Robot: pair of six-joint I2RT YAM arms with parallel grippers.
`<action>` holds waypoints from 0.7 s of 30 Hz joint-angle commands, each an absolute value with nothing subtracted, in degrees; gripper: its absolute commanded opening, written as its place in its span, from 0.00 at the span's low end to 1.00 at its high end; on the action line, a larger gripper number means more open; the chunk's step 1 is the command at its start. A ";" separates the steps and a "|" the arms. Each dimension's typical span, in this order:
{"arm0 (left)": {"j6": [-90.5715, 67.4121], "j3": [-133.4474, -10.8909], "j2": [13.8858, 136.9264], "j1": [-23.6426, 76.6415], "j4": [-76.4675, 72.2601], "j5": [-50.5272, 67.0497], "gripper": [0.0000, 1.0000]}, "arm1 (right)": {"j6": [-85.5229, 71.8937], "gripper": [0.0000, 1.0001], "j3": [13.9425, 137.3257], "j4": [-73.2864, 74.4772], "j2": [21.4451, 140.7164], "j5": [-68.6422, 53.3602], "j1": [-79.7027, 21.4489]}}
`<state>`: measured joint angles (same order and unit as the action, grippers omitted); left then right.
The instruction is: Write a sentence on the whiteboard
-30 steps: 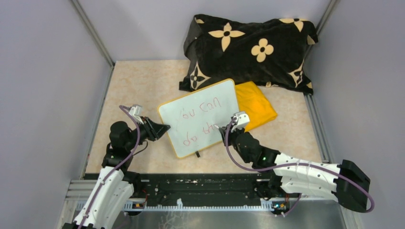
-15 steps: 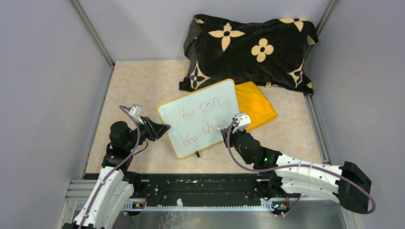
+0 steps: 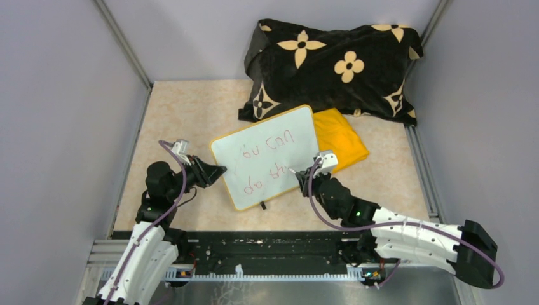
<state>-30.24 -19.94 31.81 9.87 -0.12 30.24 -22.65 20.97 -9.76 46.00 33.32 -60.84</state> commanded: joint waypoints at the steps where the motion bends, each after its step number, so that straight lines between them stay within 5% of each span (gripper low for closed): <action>1: -30.59 -19.42 31.21 9.85 -2.37 31.49 0.36 | -21.81 0.00 24.02 -11.52 44.53 33.57 -60.29; 21: -30.66 -19.42 30.99 9.90 -2.46 31.62 0.36 | -18.72 0.00 27.96 -18.00 51.71 33.02 -59.54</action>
<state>-30.24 -19.94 31.68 9.87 -0.12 30.26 -19.51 24.56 -14.13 51.05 33.12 -60.60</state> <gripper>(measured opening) 0.362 0.125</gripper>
